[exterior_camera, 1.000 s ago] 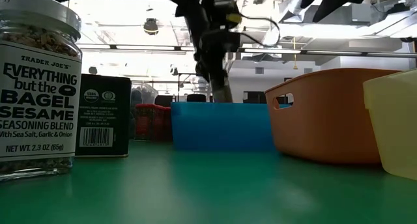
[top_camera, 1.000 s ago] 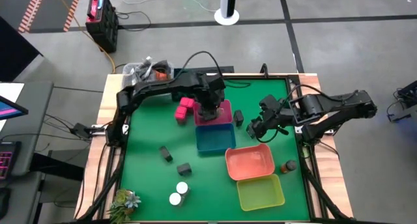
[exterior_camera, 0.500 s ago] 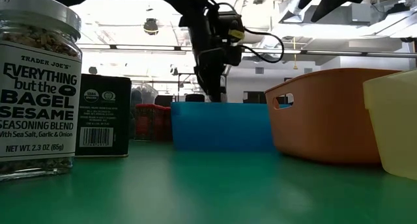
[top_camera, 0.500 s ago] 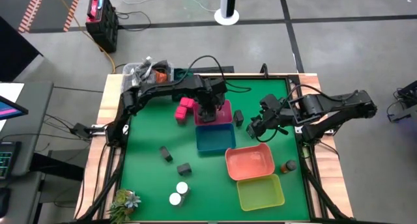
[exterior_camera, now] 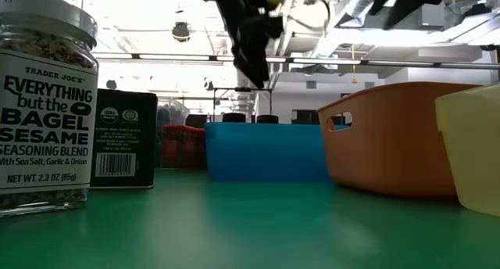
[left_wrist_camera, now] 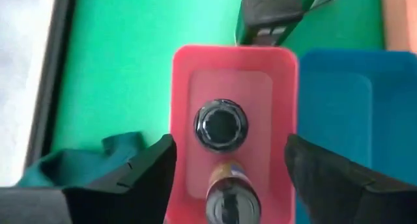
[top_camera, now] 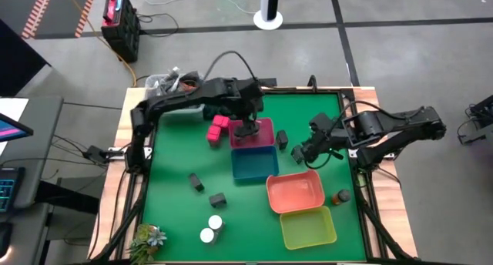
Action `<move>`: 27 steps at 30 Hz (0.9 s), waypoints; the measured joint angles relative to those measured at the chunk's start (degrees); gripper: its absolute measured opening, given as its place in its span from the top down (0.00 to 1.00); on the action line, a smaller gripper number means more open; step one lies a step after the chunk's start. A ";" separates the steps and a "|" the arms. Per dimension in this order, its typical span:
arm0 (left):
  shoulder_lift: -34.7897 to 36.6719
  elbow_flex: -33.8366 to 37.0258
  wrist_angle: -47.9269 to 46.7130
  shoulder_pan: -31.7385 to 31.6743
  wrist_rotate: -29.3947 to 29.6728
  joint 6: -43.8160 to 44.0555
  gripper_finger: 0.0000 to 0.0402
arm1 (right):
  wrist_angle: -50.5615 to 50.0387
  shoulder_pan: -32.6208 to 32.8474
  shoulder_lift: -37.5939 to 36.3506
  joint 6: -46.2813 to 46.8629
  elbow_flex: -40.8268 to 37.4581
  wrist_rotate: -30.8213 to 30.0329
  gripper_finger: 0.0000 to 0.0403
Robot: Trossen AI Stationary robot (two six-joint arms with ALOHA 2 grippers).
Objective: Sort spices by type
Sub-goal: Put the black seasoning bottle into the pink bin
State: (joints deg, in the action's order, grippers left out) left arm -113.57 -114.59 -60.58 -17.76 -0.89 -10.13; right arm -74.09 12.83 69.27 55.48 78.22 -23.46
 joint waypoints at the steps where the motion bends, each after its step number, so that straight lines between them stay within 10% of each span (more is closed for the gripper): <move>1: 1.04 0.00 -0.34 0.00 0.08 0.32 0.34 | -1.38 0.36 -0.09 0.02 0.02 3.20 0.33; 12: 13.34 12.04 3.22 1.48 -0.25 8.34 0.36 | -6.62 11.23 0.34 8.19 -10.57 32.17 0.33; 27: 26.64 25.09 8.64 2.32 0.34 17.72 0.36 | -4.11 28.55 0.20 28.90 -18.80 34.32 0.30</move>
State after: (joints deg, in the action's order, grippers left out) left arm -86.94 -89.49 -51.94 -15.44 -0.56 7.60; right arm -78.20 41.38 69.47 84.38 59.42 10.85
